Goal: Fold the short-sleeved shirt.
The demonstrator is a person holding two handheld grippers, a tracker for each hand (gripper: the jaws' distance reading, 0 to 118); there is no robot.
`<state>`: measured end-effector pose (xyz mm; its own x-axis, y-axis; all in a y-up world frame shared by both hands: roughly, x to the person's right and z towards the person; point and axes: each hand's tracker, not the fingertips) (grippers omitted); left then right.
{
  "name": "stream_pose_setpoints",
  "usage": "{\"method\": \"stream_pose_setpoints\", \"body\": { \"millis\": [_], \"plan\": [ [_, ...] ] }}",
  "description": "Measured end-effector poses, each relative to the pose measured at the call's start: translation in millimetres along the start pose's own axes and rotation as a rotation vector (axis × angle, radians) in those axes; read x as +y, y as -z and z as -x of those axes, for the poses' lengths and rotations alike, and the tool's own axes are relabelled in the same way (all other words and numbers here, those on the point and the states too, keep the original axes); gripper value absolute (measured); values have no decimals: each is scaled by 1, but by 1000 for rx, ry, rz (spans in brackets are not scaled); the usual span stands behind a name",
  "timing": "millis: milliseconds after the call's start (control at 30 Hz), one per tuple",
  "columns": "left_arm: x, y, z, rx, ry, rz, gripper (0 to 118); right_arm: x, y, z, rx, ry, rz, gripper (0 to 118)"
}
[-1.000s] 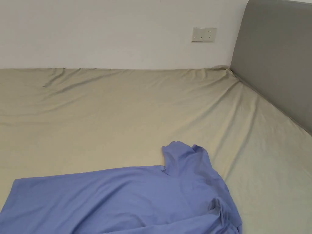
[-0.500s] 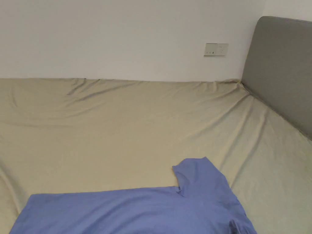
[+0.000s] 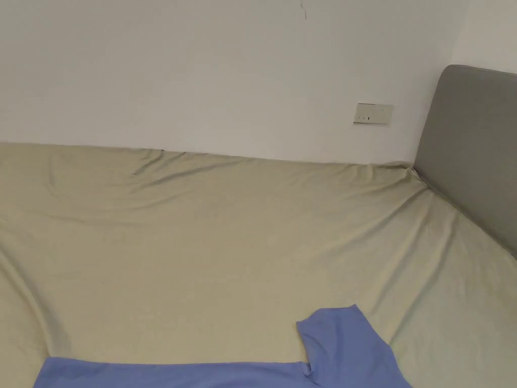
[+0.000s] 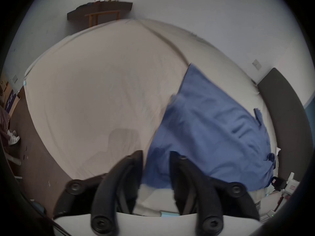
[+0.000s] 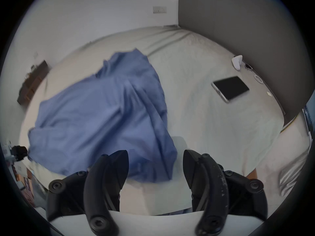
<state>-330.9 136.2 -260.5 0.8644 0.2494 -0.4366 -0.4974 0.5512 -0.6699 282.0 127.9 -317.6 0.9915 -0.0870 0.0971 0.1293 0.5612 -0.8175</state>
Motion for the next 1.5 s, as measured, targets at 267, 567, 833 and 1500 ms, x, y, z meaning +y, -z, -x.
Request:
{"method": "stream_pose_setpoints", "body": {
  "millis": [267, 567, 833, 1500],
  "plan": [
    [75, -8, -39, -49, 174, -194, 0, 54, -27, 35, 56, -53, -167, 3],
    [161, 119, -91, -99, 288, -164, 0, 82, -3, 70, 167, -30, -135, 2],
    [172, 201, -100, -96, 321, 45, 82, 92, 20, 76, 139, -37, -103, 2],
    [151, 216, -98, -46, 247, 85, 0, 185, 131, 36, 22, -48, -76, 92]
  ]
}}
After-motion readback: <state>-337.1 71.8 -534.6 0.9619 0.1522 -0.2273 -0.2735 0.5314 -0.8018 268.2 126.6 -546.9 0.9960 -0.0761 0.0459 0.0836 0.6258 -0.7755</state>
